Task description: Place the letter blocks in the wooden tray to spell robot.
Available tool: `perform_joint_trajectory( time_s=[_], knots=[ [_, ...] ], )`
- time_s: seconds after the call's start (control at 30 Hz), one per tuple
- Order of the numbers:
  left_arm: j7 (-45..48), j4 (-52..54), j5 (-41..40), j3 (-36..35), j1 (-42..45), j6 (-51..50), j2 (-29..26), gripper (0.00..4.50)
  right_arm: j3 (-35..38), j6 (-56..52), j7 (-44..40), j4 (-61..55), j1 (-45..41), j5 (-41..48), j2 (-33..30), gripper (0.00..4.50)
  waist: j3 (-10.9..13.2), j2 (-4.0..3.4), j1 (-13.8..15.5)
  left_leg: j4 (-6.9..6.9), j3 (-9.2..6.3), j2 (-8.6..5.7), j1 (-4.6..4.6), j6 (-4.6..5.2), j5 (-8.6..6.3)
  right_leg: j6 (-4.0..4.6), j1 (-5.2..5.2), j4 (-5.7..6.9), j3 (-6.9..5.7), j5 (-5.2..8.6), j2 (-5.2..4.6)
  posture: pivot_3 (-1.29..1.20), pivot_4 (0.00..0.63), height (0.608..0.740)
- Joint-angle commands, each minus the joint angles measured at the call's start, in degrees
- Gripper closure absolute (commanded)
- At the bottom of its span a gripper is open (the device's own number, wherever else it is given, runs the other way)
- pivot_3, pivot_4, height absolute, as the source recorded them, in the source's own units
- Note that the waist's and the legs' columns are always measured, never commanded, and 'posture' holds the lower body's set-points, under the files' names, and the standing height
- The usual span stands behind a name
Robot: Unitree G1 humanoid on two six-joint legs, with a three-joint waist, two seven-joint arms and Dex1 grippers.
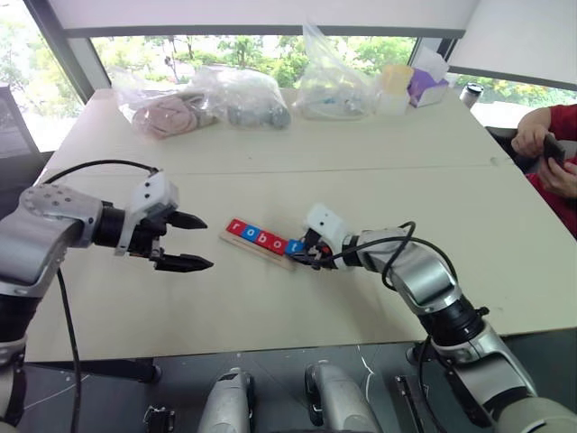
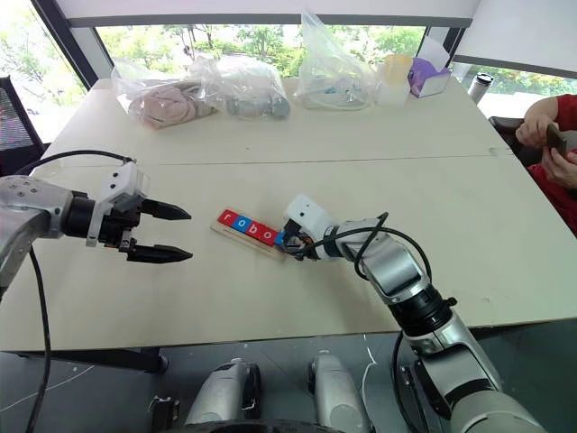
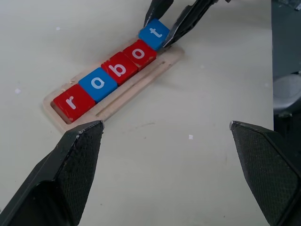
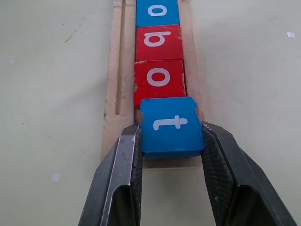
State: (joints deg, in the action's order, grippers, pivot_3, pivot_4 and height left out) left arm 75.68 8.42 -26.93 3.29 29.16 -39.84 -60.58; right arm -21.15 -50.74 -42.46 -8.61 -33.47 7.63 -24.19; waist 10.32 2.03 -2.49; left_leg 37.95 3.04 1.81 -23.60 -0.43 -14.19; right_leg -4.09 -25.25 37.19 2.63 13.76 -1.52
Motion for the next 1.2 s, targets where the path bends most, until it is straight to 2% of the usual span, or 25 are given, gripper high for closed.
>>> perform_joint_trajectory(
  time_s=[0.03, 0.47, 0.67, 0.7, 0.9, 1.03, 1.2],
  knots=[
    [-0.46, 0.88, -0.57, -1.67, 0.31, -0.17, -0.12, 0.0, -0.11, 0.87, 0.21, -1.66, -0.47, 0.21, 0.34, 3.35, 0.0, 0.0, 0.0, 0.0, 0.0, 0.0, 0.0, 0.0, 0.0, 0.0, 0.0, 0.0, 0.0, 0.0, 0.0, 0.0, 0.15, 0.74],
    [-1.54, 0.75, -0.58, -1.66, 0.21, -0.01, 0.55, 0.0, -1.46, 2.84, 1.57, -0.52, -0.31, -0.6, 1.15, 3.35, 0.0, 0.0, 0.0, 0.0, -0.01, 0.0, 0.0, 0.0, 0.0, 0.0, 0.0, 0.0, 0.0, 0.0, 0.0, 0.0, 0.15, 0.74],
    [-1.76, 0.77, -0.57, -1.49, 0.43, -0.11, 0.91, 0.0, -1.07, 3.83, 2.68, 0.04, -0.46, -1.15, 1.18, 0.3, 0.0, 0.0, 0.0, 0.0, -0.01, 0.0, 0.0, 0.0, 0.0, 0.0, 0.0, 0.0, 0.0, 0.0, 0.0, 0.0, 0.15, 0.74],
    [-1.77, 0.81, -0.58, -1.51, 0.42, -0.14, 0.93, 0.0, -1.06, 3.95, 2.78, 0.05, -0.49, -1.18, 1.16, 0.04, 0.0, 0.0, 0.0, 0.0, -0.01, 0.0, 0.0, 0.0, 0.0, 0.0, 0.0, 0.0, 0.0, 0.0, 0.0, 0.0, 0.15, 0.74],
    [-1.89, 0.69, -0.49, -1.53, 0.45, -0.17, 0.99, 0.0, 4.35, 1.82, 4.48, -4.9, -1.31, 2.24, 2.46, 0.04, 0.0, 0.0, 0.01, 0.0, -0.01, 0.0, 0.0, 0.0, 0.0, 0.0, 0.0, 0.01, 0.0, 0.0, 0.0, 0.0, 0.15, 0.74],
    [-2.74, 0.1, -1.51, -3.1, 0.81, -0.83, 1.36, 0.0, 14.36, 1.74, 6.9, -9.93, 0.51, 7.19, 4.25, 0.04, 0.0, 0.0, 0.04, 0.0, -0.02, 0.0, 0.0, 0.0, 0.0, -0.01, 0.0, 0.01, 0.0, -0.01, 0.0, 0.0, 0.15, 0.74],
    [-8.56, -4.84, -2.71, -8.08, 1.66, -4.94, 3.32, 0.0, 29.15, -7.74, 9.8, -20.65, 5.66, 15.57, 2.78, 0.04, -0.01, 0.02, 0.58, 0.0, -0.06, -0.02, 0.0, 0.0, 0.0, -0.03, 0.06, -0.01, -0.02, -0.01, -0.03, 0.0, 0.15, 0.74]
  ],
)
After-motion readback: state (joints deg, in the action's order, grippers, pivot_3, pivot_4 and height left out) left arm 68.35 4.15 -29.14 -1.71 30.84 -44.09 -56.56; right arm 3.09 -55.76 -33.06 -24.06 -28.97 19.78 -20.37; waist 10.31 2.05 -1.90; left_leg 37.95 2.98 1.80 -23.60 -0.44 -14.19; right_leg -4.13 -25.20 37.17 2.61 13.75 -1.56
